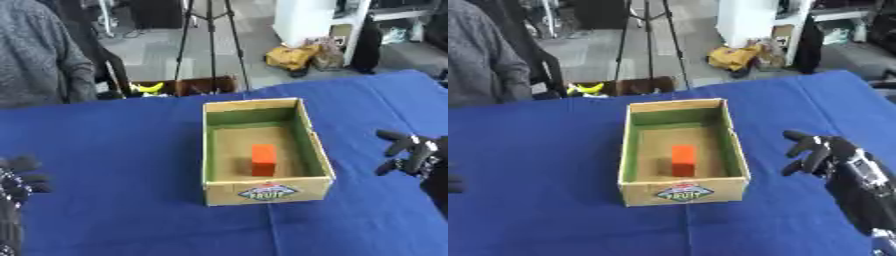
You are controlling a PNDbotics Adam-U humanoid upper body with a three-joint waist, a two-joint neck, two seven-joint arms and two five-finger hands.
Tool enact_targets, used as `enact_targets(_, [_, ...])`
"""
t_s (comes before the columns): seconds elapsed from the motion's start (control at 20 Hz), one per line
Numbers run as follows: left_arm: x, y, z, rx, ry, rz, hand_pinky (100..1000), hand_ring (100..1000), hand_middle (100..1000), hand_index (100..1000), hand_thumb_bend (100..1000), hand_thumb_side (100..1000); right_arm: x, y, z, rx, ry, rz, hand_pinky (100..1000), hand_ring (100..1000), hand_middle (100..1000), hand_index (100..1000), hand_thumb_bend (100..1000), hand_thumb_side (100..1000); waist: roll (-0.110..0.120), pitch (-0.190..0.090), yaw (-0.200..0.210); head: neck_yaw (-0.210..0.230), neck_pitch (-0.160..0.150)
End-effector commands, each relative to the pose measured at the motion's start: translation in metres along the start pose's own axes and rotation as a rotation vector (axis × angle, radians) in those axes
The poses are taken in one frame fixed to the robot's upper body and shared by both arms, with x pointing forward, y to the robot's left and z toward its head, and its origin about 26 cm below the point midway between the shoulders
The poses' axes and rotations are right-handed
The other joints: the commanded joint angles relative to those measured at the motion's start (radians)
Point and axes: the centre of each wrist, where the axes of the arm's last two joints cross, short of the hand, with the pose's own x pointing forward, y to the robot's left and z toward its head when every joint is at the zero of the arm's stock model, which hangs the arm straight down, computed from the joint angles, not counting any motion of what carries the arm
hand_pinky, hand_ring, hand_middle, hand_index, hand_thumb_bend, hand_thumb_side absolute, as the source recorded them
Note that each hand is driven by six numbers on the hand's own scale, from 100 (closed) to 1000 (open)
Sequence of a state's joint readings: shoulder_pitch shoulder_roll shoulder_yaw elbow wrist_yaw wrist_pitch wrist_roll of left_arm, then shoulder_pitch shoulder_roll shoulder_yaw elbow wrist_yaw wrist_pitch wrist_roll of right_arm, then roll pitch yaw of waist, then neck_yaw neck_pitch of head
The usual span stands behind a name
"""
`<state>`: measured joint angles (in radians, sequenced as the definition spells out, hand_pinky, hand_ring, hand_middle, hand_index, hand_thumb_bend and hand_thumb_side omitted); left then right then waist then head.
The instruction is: Pick up objects on the table and place them in the box.
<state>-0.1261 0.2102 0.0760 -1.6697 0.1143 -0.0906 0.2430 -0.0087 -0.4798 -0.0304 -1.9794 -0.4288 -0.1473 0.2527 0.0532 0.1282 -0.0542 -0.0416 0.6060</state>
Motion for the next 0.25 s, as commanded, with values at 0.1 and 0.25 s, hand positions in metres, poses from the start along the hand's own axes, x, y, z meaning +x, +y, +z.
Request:
enact_targets(0.1, [0.0084, -0.0012, -0.0019, -0.024, -0.034, 0.007, 482, 523, 572, 713, 197, 1000, 0.01, -0.0043, -0.0041, 0.011, -0.019, 0.02, 574, 943, 583, 472, 100, 839, -0.001, -0.011, 0.004, -0.003, 0.006])
enact_targets(0.25, [0.008, -0.0017, -0.0012, -0.03, -0.032, 0.009, 482, 523, 572, 710, 198, 1000, 0.0094, -0.0036, -0.0037, 0.013, -0.016, 0.019, 574, 944, 582, 472, 100, 840, -0.002, -0.011, 0.005, -0.004, 0.011])
